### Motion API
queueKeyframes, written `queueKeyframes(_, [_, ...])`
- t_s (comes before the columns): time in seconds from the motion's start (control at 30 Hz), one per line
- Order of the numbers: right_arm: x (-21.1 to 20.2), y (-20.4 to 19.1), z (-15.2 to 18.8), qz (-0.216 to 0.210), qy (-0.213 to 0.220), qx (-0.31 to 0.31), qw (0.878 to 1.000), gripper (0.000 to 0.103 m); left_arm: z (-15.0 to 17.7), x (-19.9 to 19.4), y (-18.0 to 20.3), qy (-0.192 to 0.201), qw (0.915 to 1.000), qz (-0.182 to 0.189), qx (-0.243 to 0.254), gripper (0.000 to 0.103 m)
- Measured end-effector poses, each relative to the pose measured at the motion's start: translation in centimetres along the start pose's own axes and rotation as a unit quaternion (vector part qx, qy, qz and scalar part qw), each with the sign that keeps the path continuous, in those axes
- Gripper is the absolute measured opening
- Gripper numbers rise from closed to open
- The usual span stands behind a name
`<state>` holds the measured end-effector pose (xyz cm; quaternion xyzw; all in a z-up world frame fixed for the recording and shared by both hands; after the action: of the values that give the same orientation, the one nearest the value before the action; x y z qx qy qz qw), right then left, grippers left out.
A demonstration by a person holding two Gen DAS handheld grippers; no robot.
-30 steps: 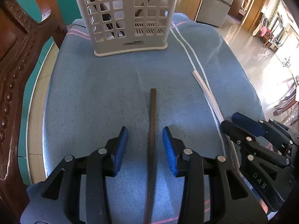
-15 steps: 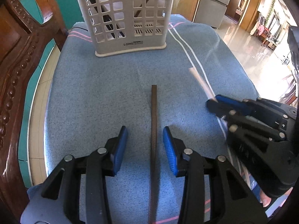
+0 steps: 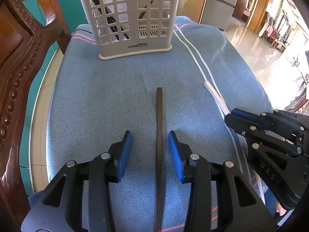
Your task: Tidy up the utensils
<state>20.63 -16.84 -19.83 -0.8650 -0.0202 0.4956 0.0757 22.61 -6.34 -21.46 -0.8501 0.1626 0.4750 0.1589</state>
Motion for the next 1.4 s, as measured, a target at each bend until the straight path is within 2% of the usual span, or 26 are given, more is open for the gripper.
queueKeyframes(0.07, [0.15,-0.22,-0.11,0.006,0.006,-0.007,1.000,0.026,0.05,0.03,0.08,0.001,1.0000,-0.001,0.000,0.041])
queueKeyframes(0.27, [0.62,-0.20,-0.66,0.015,0.022,-0.006,1.000,0.037,0.05,0.04,0.09,0.004,1.0000,-0.003,0.001,0.041])
queueKeyframes(1.0, [0.94,-0.08,-0.83,0.013,0.032,-0.004,0.999,0.038,0.19,-0.16,0.15,0.005,1.0000,-0.007,0.001,0.041])
queueKeyframes(1.03, [0.85,-0.08,-0.77,0.013,0.032,-0.005,0.999,0.038,0.16,-0.16,0.10,0.005,1.0000,-0.007,0.002,0.041])
queueKeyframes(1.1, [0.75,-0.21,-0.78,0.006,0.029,-0.007,1.000,0.027,0.14,-0.16,0.20,0.005,1.0000,-0.008,0.003,0.041])
queueKeyframes(1.13, [0.70,-0.31,-0.79,-0.001,0.026,-0.006,1.000,0.017,0.09,-0.16,0.15,0.004,1.0000,-0.007,0.005,0.041])
queueKeyframes(1.2, [0.63,-0.49,-0.79,-0.008,0.021,-0.006,1.000,0.007,0.13,-0.16,0.11,0.001,1.0000,-0.005,0.004,0.037])
queueKeyframes(1.27, [0.60,-0.58,-0.90,-0.013,0.017,-0.006,1.000,0.007,0.00,-0.22,0.16,-0.001,1.0000,-0.004,0.006,0.018])
queueKeyframes(1.3, [0.55,-0.57,-0.90,-0.015,0.017,-0.002,1.000,0.007,-0.07,-0.20,0.09,-0.003,1.0000,-0.003,0.005,0.011])
queueKeyframes(1.33, [0.47,-0.45,-1.00,-0.019,0.016,0.004,1.000,0.006,-0.15,-0.17,-0.11,-0.006,1.0000,-0.002,0.002,0.007])
queueKeyframes(1.4, [0.01,-0.26,-1.00,-0.022,0.022,0.008,0.999,0.006,-0.18,-0.18,-0.62,-0.010,0.9998,0.008,-0.014,0.007])
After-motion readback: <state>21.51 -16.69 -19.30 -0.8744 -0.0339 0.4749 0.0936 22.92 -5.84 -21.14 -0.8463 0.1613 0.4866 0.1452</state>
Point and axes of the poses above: each gripper's, at about its wrist camera, not at the fingertips, and x roughly the way its jaws point, y to its right, z to its underside, the point moved 4 cm from there along x, roughly the way its jaws point, and after that the axes turned 14 degrees about x, right-handed, at the moved point
